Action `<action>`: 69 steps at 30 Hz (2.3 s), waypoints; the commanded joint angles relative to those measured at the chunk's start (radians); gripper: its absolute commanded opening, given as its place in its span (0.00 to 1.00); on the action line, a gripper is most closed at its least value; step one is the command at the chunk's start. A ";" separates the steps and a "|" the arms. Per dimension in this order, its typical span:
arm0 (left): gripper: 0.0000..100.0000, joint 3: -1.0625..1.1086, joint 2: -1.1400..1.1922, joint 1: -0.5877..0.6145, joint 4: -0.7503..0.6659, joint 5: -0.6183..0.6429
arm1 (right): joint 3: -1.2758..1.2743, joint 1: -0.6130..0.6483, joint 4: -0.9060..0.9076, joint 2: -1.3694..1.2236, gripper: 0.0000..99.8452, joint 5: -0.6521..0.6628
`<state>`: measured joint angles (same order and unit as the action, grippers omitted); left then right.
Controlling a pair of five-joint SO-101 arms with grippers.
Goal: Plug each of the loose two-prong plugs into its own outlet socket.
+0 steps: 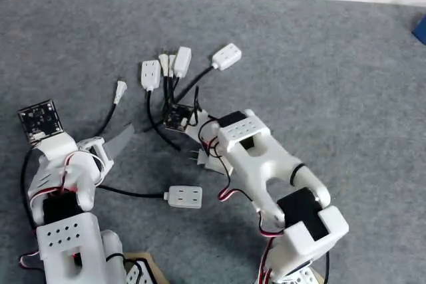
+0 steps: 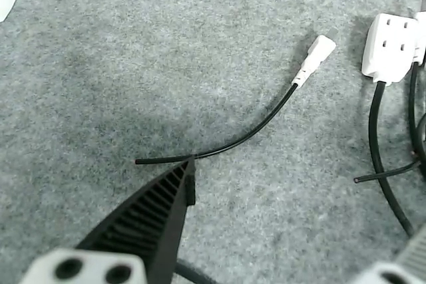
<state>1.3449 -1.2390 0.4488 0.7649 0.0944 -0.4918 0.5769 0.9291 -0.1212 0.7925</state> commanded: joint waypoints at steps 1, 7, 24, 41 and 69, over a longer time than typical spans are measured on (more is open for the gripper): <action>0.49 -0.004 0.005 -0.015 -0.021 0.008 | 0.021 0.053 -0.038 0.007 0.22 0.011; 0.49 -0.004 0.005 -0.015 -0.021 0.008 | 0.021 0.064 -0.039 0.002 0.22 0.018; 0.49 -0.004 0.005 -0.016 -0.020 0.008 | 0.008 0.064 -0.070 0.007 0.00 -0.075; 0.49 -0.337 0.005 -0.263 0.318 -0.084 | 0.236 0.182 0.452 0.476 0.01 -0.377; 0.49 -0.237 0.004 -0.355 0.327 -0.087 | 0.122 0.271 0.288 0.811 0.01 -0.434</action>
<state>1.0994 -1.2467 0.1112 1.1055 0.0222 -0.4887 0.8439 1.1960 0.6705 0.3368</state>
